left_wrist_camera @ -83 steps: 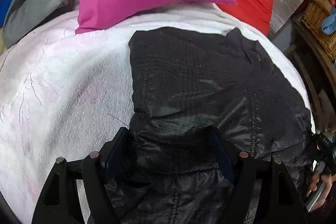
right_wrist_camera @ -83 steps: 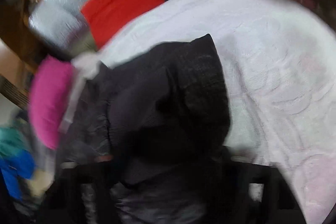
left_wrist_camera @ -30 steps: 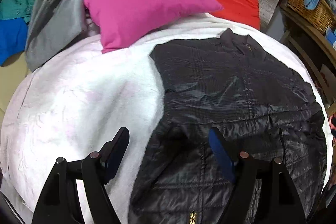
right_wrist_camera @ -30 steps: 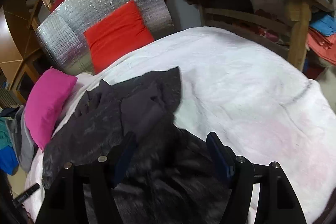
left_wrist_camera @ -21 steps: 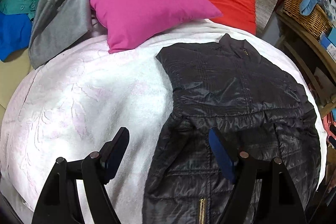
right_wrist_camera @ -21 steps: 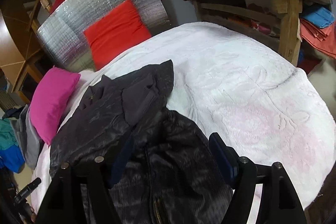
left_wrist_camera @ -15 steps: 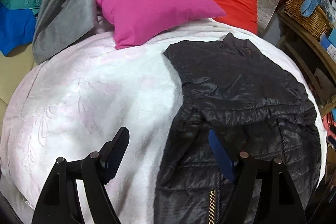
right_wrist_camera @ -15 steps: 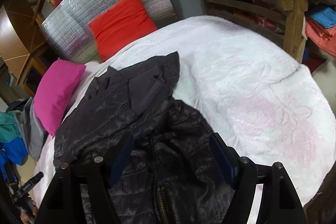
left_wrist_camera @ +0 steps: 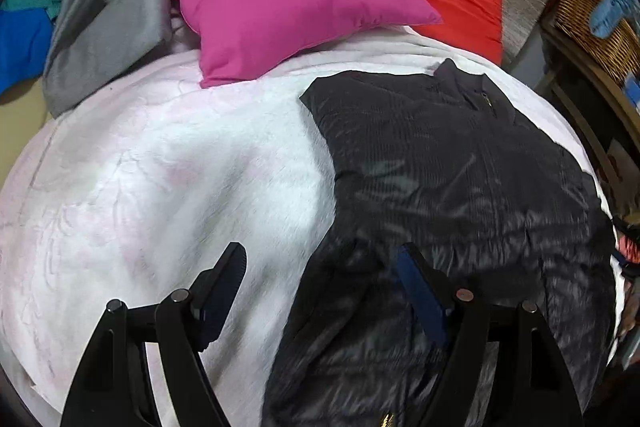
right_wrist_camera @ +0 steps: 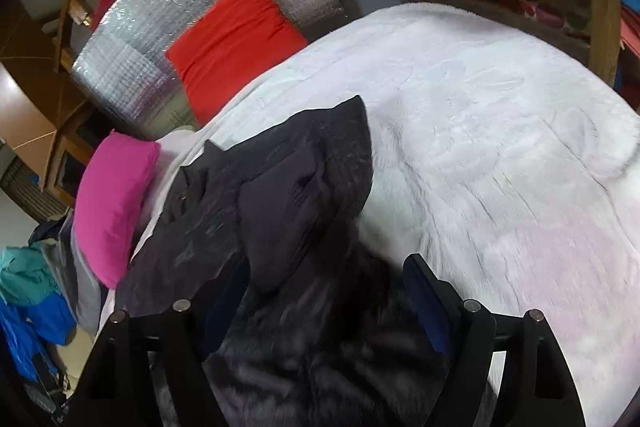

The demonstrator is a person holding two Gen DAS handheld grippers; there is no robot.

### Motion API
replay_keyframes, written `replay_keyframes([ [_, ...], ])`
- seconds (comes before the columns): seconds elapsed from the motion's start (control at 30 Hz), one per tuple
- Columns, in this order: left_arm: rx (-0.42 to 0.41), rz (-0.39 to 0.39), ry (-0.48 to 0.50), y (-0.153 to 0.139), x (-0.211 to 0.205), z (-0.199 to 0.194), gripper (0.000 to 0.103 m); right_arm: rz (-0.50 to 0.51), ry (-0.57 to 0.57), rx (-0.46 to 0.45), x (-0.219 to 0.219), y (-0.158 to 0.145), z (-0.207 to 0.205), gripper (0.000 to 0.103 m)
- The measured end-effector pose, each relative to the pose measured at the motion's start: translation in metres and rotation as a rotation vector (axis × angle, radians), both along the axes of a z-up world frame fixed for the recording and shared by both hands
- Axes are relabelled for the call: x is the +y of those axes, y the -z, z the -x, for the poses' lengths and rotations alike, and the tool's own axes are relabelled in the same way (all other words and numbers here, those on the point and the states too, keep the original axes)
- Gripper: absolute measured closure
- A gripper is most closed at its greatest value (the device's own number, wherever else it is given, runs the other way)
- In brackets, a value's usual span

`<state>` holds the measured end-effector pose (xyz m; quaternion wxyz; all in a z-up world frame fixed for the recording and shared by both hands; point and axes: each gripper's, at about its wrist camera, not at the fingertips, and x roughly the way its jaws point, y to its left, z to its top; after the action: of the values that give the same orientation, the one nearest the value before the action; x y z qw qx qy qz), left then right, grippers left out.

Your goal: Fold large clothes

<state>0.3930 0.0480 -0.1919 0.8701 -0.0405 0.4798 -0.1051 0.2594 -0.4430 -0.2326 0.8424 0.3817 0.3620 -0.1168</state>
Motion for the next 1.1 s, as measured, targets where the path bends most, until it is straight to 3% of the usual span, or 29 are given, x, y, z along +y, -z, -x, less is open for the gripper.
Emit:
replay_keyframes([
  [0.2,0.055,0.022,-0.018,0.014,-0.016,-0.037,0.025,-0.07,-0.04,-0.004,-0.011,0.016,-0.033,0.021],
  [0.27,0.067,0.016,-0.011,0.019,-0.022,-0.045,0.025,-0.06,-0.071,0.042,-0.005,0.022,-0.044,0.022],
  [0.4,0.102,-0.022,0.016,0.03,-0.039,-0.055,0.025,0.046,-0.119,0.068,0.013,0.019,-0.055,0.057],
  [0.5,0.092,-0.01,0.036,0.027,-0.047,-0.054,0.025,0.091,-0.107,0.002,0.016,-0.003,-0.046,0.07],
  [0.6,0.032,-0.081,0.058,0.02,-0.057,-0.048,0.025,0.106,-0.11,-0.031,0.018,-0.011,-0.04,0.071],
  [0.67,0.05,-0.121,0.057,0.027,-0.059,-0.048,0.025,0.097,-0.131,0.039,0.018,0.005,-0.046,0.07],
  [0.77,0.108,-0.059,0.034,0.033,-0.052,-0.049,0.025,0.012,-0.122,0.061,0.008,0.017,-0.044,0.06],
  [0.87,0.112,-0.047,0.027,0.028,-0.046,-0.044,0.025,-0.016,-0.103,0.032,-0.002,0.001,-0.029,0.034],
  [1.1,0.054,-0.057,0.032,0.01,-0.026,0.002,0.025,0.027,-0.112,-0.017,-0.011,-0.025,0.023,0.032],
])
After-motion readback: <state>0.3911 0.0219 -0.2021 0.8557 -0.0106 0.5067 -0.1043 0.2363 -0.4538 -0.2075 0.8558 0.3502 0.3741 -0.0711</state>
